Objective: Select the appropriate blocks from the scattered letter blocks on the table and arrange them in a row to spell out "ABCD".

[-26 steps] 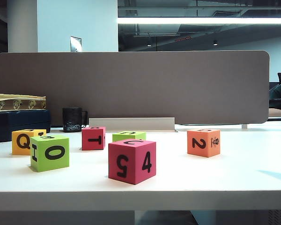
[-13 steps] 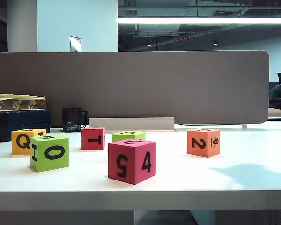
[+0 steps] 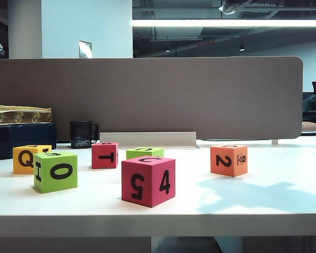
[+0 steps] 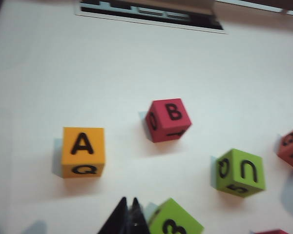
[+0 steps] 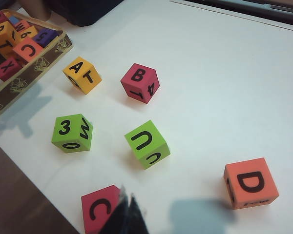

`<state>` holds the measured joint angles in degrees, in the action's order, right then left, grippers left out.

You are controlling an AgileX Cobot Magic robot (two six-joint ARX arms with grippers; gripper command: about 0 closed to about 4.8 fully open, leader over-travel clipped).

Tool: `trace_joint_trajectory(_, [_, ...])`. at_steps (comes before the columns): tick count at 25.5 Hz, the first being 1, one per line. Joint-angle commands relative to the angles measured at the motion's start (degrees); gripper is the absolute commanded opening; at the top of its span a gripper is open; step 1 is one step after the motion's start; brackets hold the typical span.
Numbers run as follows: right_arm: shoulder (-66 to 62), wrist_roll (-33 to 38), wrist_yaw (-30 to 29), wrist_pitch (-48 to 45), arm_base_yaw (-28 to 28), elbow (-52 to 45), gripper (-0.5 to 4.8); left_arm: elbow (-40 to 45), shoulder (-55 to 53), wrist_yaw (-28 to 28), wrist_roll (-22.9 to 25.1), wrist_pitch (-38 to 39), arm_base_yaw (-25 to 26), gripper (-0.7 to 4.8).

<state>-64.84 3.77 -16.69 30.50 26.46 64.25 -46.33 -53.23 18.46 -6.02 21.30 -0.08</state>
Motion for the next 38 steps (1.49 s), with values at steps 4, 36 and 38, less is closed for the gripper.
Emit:
trace_joint_trajectory(4, [-3.32, -2.38, 0.13, 3.21, 0.11, 4.39, -0.02, -5.07, -5.46, -1.79, 1.31, -0.33, 0.02, -0.06])
trace_joint_trajectory(36, [-16.35, -5.57, 0.55, 11.74, 4.87, 22.75, -0.02, -26.8, -37.4, -10.95, 5.33, 0.59, -5.27, -0.06])
trace_joint_trajectory(38, [-16.7, -5.55, 0.52, 11.96, 6.78, 23.63, -0.02, -27.89, -39.23, -11.04, 5.16, 1.16, -5.27, -0.06])
